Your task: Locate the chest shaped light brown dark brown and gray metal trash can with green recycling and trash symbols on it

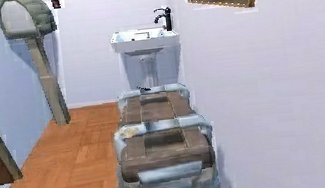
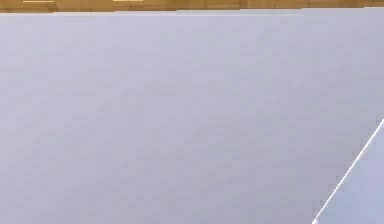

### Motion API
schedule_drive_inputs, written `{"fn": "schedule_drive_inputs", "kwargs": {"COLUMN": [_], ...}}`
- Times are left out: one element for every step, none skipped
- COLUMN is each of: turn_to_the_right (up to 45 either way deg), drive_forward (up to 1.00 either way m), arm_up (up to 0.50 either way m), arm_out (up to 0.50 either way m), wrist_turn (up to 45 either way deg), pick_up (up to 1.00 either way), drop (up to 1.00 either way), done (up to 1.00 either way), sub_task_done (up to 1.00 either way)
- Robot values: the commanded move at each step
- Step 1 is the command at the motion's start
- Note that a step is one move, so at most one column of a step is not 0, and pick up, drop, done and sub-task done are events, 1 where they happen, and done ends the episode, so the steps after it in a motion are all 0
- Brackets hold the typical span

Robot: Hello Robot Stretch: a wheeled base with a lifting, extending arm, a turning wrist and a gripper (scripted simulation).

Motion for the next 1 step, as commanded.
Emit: {"fn": "schedule_drive_inputs", "kwargs": {"turn_to_the_right": [0.0], "drive_forward": [0.0], "arm_up": [0.0], "arm_out": [0.0], "wrist_turn": [0.0], "pick_up": [0.0], "drop": [0.0], "done": [1.0], "sub_task_done": [0.0]}}
